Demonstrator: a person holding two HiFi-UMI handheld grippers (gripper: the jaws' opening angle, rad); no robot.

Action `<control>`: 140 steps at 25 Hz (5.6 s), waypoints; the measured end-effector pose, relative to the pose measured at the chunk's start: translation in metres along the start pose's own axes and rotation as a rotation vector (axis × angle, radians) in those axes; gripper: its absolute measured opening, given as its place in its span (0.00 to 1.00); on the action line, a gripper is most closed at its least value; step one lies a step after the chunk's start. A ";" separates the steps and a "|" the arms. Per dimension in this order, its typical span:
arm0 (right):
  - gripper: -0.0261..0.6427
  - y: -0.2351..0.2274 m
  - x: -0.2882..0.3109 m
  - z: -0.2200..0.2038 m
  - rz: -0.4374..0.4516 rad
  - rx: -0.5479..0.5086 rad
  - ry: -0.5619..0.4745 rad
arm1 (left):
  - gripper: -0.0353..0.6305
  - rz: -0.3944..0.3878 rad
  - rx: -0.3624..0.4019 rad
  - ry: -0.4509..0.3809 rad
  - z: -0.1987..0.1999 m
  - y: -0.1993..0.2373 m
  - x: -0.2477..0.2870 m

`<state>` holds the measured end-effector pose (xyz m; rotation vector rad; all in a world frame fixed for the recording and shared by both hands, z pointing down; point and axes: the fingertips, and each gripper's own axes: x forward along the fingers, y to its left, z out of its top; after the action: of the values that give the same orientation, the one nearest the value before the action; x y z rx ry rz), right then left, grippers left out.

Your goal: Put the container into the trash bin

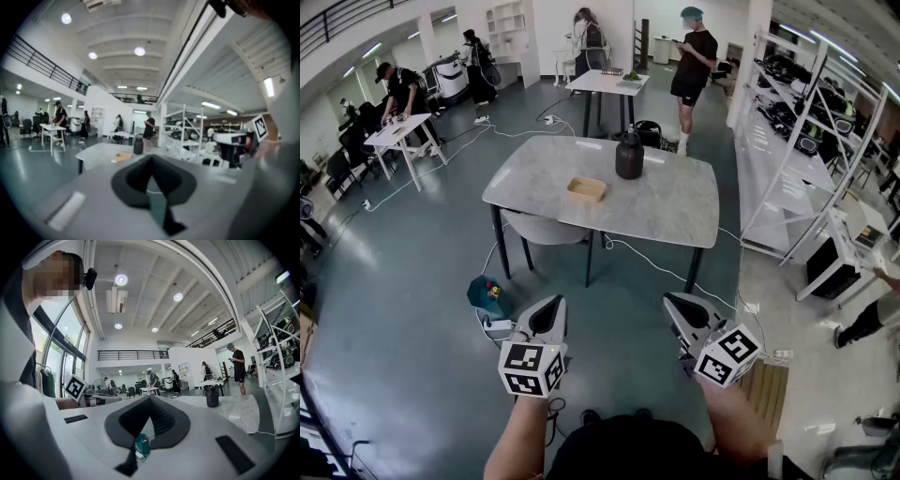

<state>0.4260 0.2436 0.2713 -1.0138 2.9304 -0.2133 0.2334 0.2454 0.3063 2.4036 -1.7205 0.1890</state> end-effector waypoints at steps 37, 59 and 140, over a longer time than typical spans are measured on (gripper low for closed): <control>0.03 0.036 0.112 -0.024 0.036 0.052 0.025 | 0.06 -0.025 -0.030 -0.007 -0.010 0.103 -0.003; 0.03 -0.155 0.256 -0.014 0.083 0.069 0.045 | 0.06 0.039 -0.007 0.030 0.047 0.172 0.217; 0.03 -0.384 0.451 -0.125 -0.142 0.315 0.239 | 0.31 -0.663 0.704 0.782 -0.193 0.229 0.588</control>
<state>0.2963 -0.3184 0.4552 -1.2151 2.8880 -0.8258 0.2064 -0.3273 0.6325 2.5856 -0.5081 1.5669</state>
